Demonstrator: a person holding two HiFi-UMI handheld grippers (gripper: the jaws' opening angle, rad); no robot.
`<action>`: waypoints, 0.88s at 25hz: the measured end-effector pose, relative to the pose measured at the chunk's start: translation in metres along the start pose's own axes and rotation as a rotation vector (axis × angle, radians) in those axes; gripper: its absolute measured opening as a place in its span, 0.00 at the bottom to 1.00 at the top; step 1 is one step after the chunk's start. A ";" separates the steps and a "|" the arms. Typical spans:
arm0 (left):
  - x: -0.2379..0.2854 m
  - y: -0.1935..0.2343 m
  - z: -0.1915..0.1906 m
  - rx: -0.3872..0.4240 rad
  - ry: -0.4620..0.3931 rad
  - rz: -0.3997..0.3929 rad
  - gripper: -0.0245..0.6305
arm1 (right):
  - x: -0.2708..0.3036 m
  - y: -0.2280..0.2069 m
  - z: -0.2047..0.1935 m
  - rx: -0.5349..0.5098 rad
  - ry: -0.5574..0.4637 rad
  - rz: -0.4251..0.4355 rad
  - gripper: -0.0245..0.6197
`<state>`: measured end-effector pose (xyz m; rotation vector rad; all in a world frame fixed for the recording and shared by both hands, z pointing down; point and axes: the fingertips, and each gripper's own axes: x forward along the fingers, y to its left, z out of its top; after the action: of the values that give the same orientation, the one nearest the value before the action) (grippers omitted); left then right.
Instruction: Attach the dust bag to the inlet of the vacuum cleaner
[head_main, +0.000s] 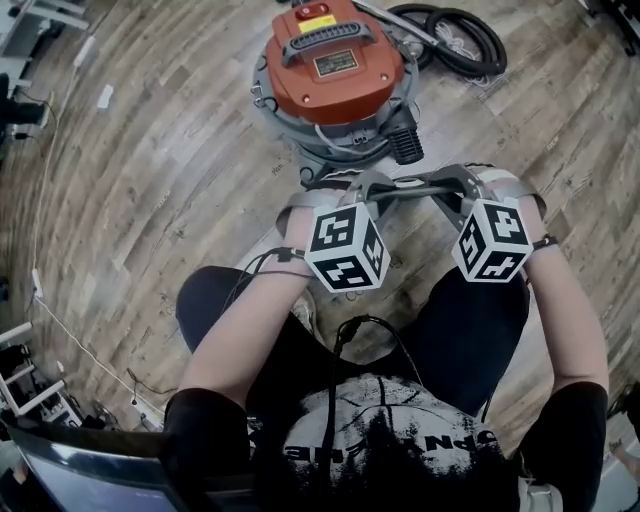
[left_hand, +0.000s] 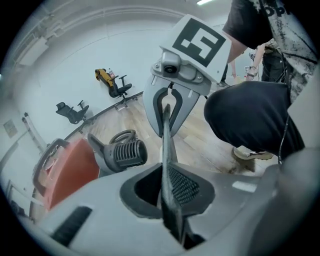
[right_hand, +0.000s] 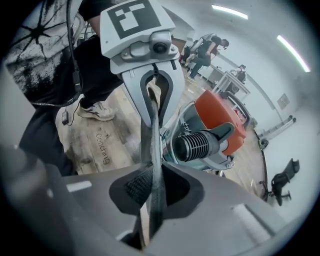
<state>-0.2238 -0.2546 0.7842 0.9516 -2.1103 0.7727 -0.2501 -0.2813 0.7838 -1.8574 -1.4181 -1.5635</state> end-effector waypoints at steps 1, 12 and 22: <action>-0.002 0.003 0.004 -0.003 -0.007 0.009 0.08 | -0.004 -0.004 -0.001 -0.003 0.004 -0.004 0.09; -0.012 0.033 0.018 -0.075 -0.033 0.057 0.08 | -0.015 -0.041 0.002 -0.029 0.042 -0.067 0.10; -0.005 0.044 0.023 -0.042 0.002 0.070 0.08 | -0.001 -0.052 -0.008 0.120 -0.014 -0.127 0.11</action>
<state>-0.2642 -0.2449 0.7567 0.8577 -2.1595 0.7606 -0.2978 -0.2644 0.7687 -1.7433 -1.6274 -1.4892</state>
